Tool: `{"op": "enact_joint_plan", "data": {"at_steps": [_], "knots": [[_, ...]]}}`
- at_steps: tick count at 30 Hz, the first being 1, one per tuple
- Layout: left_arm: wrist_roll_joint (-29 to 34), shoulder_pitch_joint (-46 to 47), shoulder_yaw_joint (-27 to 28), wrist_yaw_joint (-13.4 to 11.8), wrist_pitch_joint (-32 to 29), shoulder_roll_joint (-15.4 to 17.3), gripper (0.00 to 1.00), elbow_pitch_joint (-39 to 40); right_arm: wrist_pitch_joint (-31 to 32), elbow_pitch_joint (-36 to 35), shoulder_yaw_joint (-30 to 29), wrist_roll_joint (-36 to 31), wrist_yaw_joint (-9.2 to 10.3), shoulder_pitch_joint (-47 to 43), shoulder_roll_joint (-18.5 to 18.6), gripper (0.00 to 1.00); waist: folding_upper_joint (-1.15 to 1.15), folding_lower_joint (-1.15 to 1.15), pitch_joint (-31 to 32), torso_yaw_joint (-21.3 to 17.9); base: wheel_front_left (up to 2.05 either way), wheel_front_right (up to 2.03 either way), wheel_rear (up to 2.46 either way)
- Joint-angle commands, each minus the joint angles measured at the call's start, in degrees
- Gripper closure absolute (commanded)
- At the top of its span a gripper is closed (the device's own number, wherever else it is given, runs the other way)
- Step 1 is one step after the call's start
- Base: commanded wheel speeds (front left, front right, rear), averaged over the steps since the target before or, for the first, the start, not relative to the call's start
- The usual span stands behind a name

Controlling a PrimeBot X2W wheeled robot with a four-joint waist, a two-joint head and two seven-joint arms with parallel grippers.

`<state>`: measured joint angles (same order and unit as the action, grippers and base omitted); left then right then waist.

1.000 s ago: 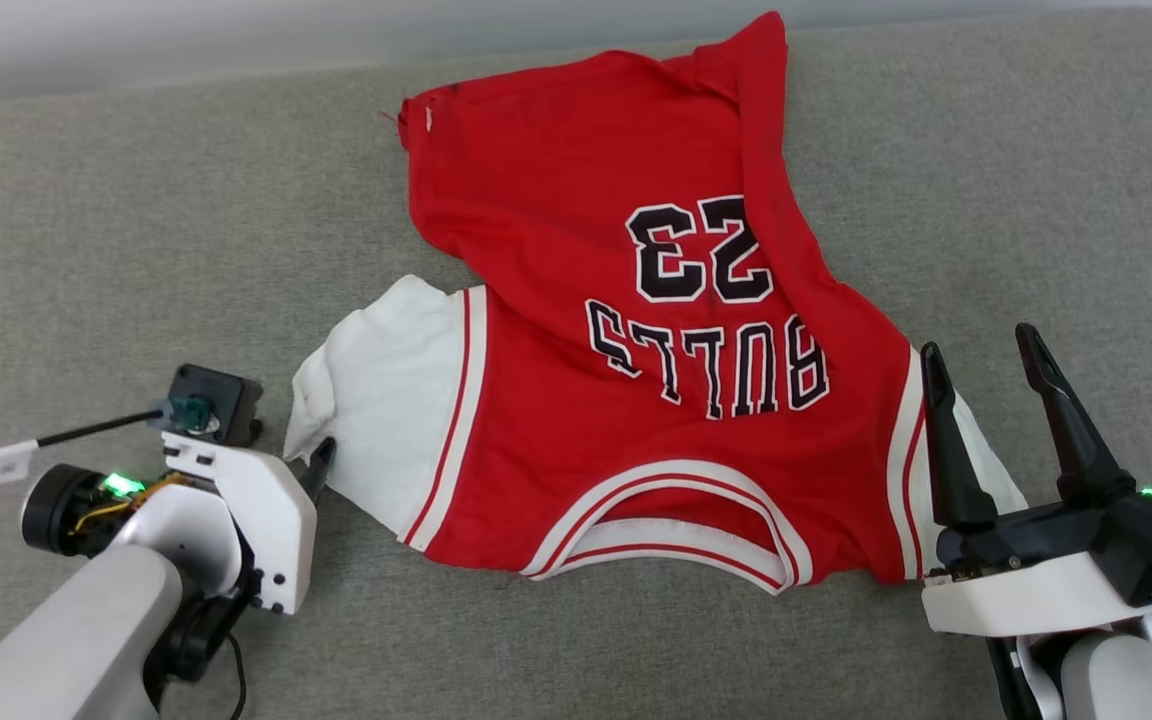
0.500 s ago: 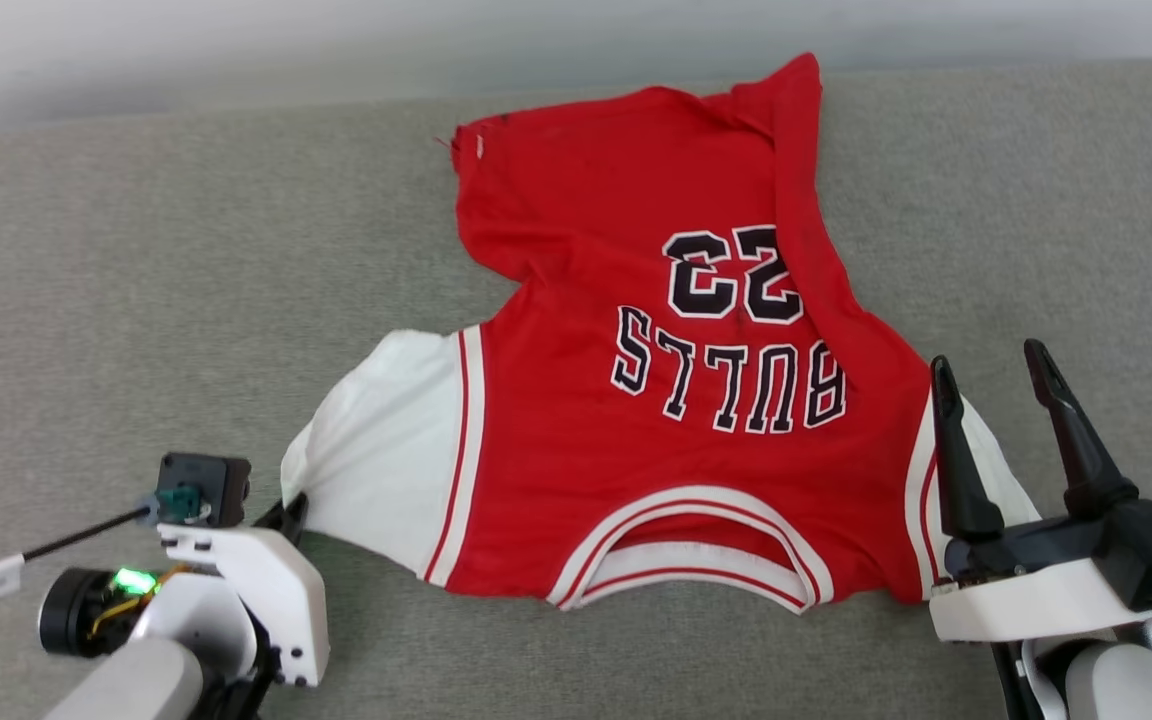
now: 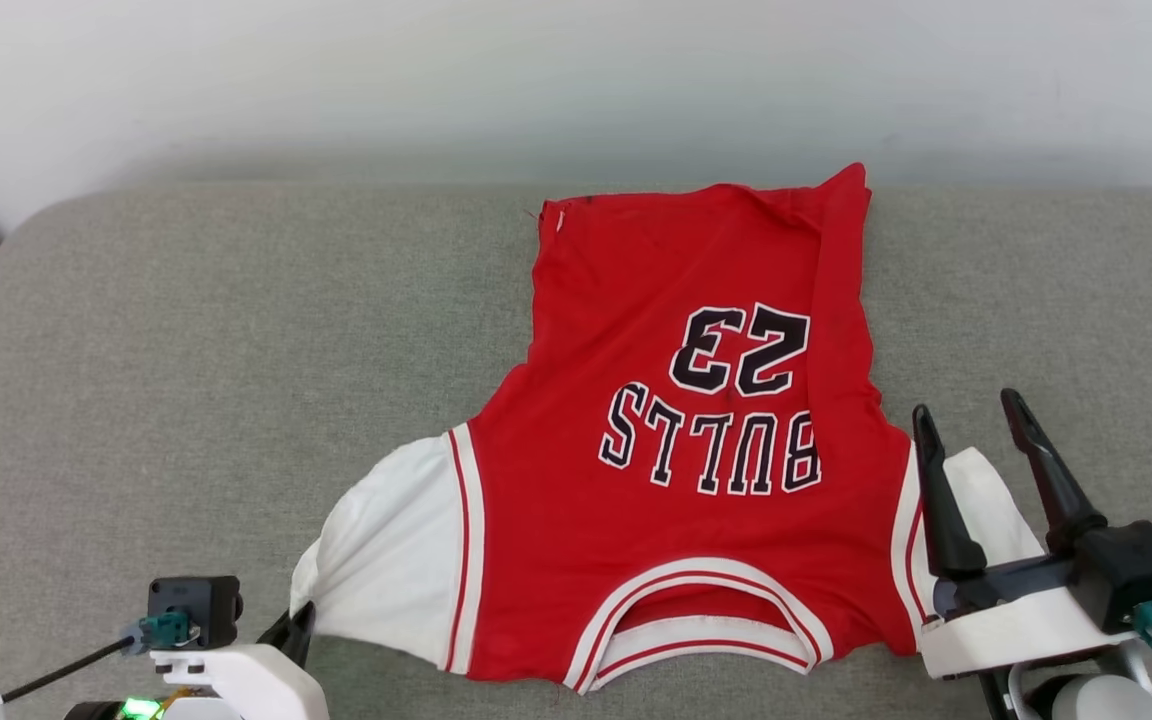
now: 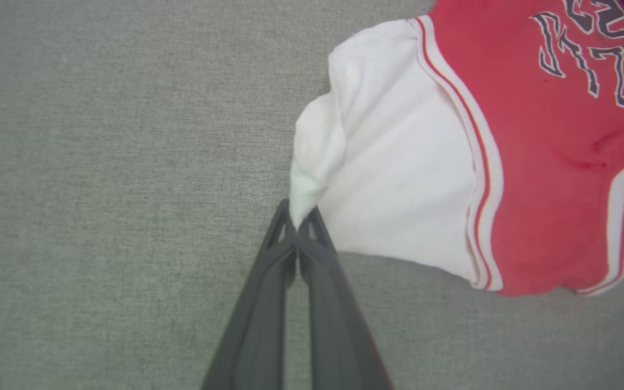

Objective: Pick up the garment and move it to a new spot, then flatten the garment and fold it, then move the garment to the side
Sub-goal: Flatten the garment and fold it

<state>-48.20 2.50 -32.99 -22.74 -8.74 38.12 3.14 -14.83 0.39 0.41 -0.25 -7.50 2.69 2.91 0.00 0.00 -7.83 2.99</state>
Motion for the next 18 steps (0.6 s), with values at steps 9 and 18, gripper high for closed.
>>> {"op": "enact_joint_plan", "data": {"at_steps": [9,18], "knots": [[4.82,2.13,1.59,2.0,12.29,-1.7,0.0,-1.62,2.42,0.78,-0.32,0.12,0.02,-2.24,-0.05,0.0,0.0,0.0,3.19,-0.29,0.0,0.0,0.0],[13.96,3.06,2.84,4.07,23.58,-1.93,0.0,1.21,23.44,-4.88,1.6,3.7,0.03,-5.19,5.92,0.0,0.0,0.0,4.55,-0.6,0.0,0.0,0.0]]}}
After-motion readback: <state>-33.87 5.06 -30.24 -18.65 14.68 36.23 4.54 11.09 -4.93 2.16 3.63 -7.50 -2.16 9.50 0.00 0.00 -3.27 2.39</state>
